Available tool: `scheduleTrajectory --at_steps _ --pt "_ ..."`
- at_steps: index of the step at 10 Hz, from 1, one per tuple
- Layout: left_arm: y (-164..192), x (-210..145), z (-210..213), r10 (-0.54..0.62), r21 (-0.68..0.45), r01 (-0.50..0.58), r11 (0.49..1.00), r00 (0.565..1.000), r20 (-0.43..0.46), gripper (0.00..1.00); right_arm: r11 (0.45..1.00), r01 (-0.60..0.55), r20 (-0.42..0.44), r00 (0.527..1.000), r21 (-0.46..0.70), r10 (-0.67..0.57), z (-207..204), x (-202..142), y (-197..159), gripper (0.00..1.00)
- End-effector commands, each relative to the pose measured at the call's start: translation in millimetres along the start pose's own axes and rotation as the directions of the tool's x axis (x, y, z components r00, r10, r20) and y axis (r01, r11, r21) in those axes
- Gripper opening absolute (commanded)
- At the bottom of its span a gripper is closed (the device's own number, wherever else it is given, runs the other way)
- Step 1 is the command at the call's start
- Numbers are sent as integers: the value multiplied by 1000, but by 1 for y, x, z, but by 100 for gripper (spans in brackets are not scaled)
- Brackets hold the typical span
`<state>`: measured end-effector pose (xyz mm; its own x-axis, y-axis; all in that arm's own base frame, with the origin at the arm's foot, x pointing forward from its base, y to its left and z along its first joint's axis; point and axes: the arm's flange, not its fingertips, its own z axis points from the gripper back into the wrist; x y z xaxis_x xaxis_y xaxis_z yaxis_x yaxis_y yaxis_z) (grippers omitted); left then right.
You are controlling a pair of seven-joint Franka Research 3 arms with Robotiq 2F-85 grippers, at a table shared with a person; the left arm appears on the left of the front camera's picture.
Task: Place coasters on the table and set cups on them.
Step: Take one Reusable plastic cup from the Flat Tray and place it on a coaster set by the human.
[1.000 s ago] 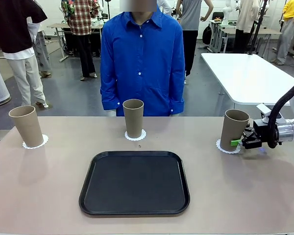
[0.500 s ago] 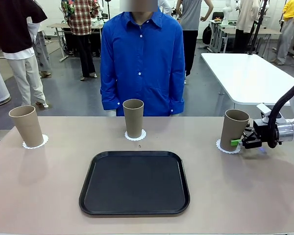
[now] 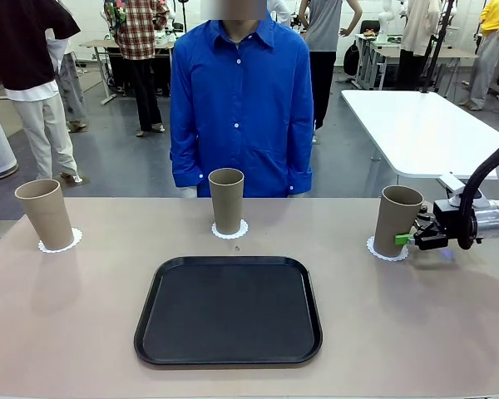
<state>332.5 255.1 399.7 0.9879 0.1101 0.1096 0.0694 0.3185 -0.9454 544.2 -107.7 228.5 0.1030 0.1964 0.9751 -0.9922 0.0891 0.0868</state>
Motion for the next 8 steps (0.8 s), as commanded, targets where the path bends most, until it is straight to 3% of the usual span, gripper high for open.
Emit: scheduleTrajectory --at_steps 1,8 --pt "-2 0 1 0 -8 0 1000 1000 11 100 998 18 -4 1000 55 -18 10 1 -4 100" --pt "-2 0 1 0 -8 0 1000 1000 11 100 997 37 -11 999 63 -36 41 13 0 100"
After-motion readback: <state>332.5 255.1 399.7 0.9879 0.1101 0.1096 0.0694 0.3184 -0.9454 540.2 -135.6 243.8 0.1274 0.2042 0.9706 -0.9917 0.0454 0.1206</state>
